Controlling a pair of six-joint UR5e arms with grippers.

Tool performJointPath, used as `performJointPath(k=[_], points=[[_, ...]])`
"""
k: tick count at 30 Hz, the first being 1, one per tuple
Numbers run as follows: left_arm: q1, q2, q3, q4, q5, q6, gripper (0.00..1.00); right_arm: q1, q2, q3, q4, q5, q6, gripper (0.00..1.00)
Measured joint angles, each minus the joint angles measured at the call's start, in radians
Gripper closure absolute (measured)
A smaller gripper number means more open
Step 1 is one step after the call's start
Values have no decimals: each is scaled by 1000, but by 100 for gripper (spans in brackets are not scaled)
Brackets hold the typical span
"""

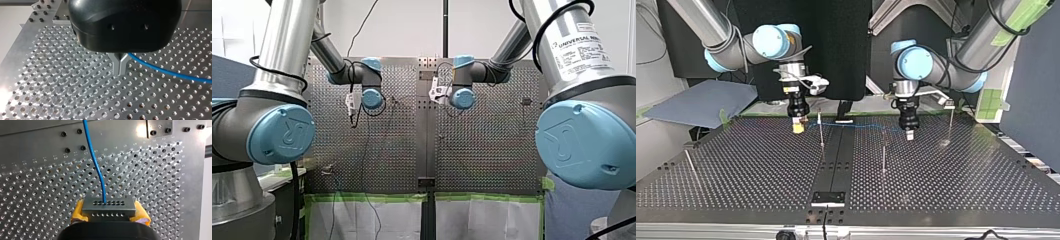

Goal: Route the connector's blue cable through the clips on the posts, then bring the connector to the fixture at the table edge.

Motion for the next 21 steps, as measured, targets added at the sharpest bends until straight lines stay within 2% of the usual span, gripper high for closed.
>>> performJointPath(k=[11, 21], points=[[26, -54, 31, 4, 49, -16, 100, -5, 3, 0, -2, 0, 0, 100], [51, -63, 57, 0, 87, -28, 100, -21, 6, 0, -8, 1, 0, 100]])
